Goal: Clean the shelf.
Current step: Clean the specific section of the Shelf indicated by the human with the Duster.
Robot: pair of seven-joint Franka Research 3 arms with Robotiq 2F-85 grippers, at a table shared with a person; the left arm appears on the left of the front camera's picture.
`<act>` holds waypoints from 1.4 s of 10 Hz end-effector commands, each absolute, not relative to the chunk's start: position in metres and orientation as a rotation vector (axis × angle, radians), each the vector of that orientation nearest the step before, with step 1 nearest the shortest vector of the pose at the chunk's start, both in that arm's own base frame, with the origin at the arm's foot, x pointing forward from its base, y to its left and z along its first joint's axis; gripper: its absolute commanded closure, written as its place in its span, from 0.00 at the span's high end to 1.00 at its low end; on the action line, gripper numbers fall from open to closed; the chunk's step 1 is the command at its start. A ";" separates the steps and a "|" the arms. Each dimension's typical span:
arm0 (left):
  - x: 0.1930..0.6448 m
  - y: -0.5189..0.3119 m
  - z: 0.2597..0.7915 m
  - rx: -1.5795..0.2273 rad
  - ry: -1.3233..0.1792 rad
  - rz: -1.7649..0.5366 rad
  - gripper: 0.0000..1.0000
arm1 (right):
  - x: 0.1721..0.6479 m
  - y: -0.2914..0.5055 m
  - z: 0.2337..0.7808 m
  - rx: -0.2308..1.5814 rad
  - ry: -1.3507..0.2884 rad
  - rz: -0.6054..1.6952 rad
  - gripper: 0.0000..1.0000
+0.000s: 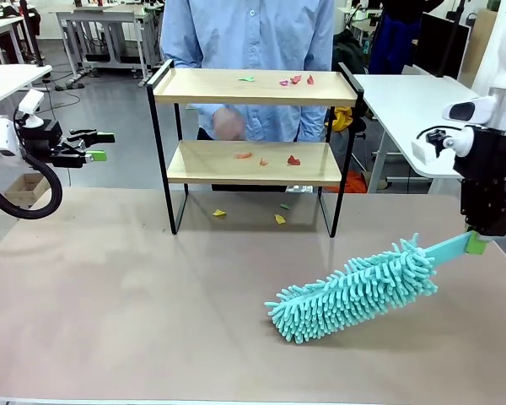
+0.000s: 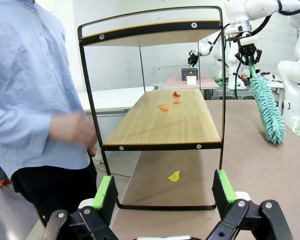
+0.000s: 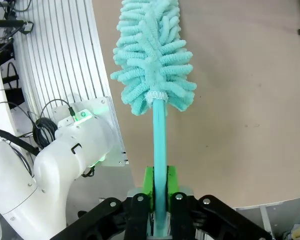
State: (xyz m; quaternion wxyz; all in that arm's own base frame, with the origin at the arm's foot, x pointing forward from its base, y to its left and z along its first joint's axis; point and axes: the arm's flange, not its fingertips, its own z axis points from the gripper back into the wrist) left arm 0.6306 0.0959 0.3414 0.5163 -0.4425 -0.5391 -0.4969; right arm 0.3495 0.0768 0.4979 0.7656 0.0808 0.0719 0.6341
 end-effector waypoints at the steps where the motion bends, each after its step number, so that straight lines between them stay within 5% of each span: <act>1: 0.630 0.095 0.345 -1.056 -1.293 -1.200 1.00 | 0.347 0.075 0.500 0.182 0.155 1.379 0.13; 14: 0.630 0.095 0.345 -1.056 -1.293 -1.200 1.00 | 0.347 0.075 0.500 0.182 0.155 1.379 0.13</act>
